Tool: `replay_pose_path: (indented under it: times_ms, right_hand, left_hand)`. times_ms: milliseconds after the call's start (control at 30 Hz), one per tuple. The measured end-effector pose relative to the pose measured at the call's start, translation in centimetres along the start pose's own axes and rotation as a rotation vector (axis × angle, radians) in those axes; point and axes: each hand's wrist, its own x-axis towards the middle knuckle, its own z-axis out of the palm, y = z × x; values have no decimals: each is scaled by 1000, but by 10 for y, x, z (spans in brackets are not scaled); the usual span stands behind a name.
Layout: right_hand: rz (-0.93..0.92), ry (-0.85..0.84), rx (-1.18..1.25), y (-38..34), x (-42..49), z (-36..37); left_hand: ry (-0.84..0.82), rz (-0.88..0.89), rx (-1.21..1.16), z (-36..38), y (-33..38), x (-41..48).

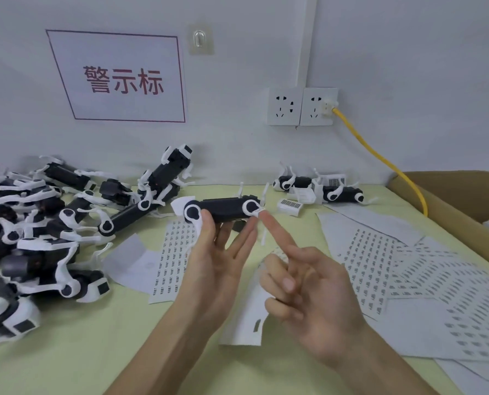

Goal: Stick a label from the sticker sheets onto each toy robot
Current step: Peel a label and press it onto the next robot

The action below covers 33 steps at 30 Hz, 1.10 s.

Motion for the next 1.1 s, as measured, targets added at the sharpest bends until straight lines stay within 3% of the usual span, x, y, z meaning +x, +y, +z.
replay_pose_path:
  times_ms: [200,467,1100]
  right_hand:
    - [52,0,70,21,2,2]
    - [-8,-19,151,23,4,-5]
    - [-12,23,123,25,3,-1]
  left_hand:
    - [-28,-236,100,8,-3,-12]
    - [-123,-342,121,9,-4,-16]
    - [-132,-258,134,16,-1,-23]
